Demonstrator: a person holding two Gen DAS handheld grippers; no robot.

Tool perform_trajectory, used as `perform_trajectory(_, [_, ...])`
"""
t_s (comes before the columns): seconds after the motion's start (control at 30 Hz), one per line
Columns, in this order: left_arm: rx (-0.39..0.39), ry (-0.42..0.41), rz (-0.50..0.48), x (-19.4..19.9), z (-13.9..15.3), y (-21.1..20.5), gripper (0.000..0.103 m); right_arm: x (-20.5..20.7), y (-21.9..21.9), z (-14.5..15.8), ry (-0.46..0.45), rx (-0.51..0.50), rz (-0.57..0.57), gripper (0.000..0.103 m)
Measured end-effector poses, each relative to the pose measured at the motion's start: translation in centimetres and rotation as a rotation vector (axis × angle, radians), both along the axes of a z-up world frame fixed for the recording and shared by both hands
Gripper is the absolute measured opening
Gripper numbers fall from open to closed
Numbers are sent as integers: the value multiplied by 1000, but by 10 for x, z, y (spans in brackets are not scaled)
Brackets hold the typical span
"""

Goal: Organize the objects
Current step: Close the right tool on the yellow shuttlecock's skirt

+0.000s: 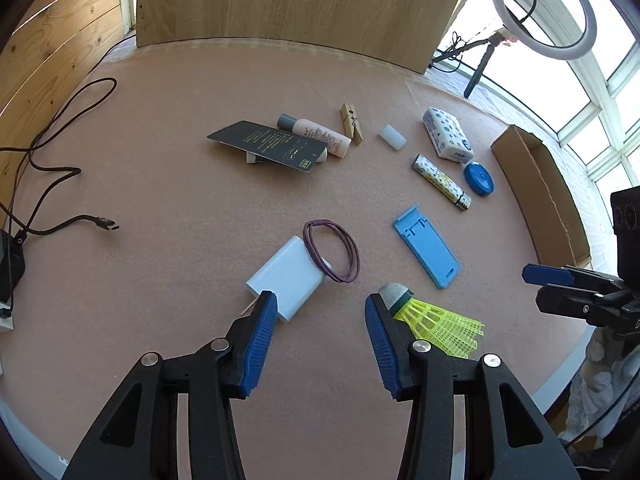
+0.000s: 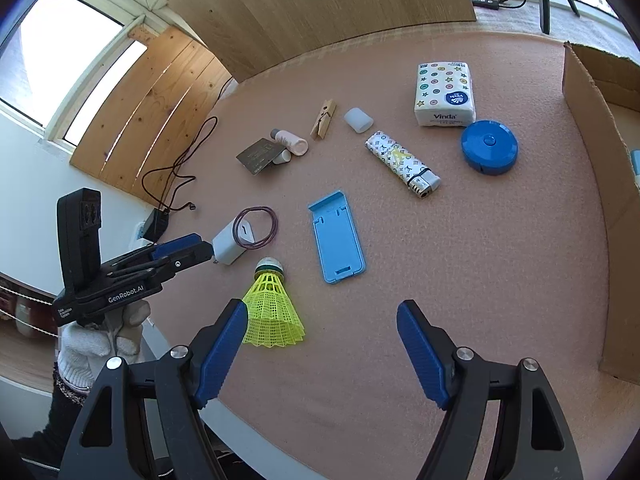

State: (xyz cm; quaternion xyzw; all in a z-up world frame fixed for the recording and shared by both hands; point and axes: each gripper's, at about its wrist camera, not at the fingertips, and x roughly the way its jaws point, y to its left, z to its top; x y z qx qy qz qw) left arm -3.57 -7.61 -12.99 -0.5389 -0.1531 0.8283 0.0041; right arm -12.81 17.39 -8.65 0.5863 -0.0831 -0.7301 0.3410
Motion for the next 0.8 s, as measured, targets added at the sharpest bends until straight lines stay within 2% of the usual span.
perform_trajectory(0.2, [89, -3, -63, 14, -8, 32, 49, -5, -18, -11, -51, -11, 42, 74])
perform_trajectory(0.3, [88, -13, -80, 17, -11, 45, 50, -9, -25, -15, -74, -21, 53, 74])
perform_trajectory(0.47, [132, -11, -114, 19, -12, 60, 51, -11, -41, -18, -92, -35, 88, 74])
perform_trajectory(0.73, [151, -25, -151, 7, -23, 81, 52, -16, -65, -31, -92, 34, 145, 73])
perform_trajectory(0.77, [147, -26, -147, 6, -24, 82, 52, -16, -66, -33, -93, 41, 151, 72])
perform_trajectory(0.8, [142, -25, -145, 4, -25, 82, 52, -17, -68, -35, -99, 46, 156, 66])
